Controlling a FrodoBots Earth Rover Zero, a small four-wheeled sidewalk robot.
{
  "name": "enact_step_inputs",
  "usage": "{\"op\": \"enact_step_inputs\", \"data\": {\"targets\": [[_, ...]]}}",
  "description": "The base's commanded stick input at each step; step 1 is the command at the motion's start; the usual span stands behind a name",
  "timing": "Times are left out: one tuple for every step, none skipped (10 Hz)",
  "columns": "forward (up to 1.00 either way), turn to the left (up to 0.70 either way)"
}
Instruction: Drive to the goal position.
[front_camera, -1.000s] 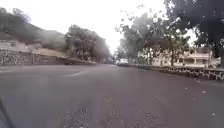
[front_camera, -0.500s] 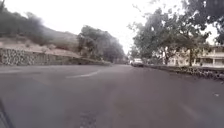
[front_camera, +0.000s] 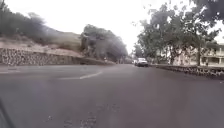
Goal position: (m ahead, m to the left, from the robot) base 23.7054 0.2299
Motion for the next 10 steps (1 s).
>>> {"op": "enact_step_inputs", "data": {"targets": [[0.98,0.0],[0.98,0.0],[0.98,-0.21],[0.98,-0.33],[0.98,-0.2],[0.98,-0.1],[0.98,0.0],[0.98,0.0],[0.98,0.0],[0.98,0.0]]}}
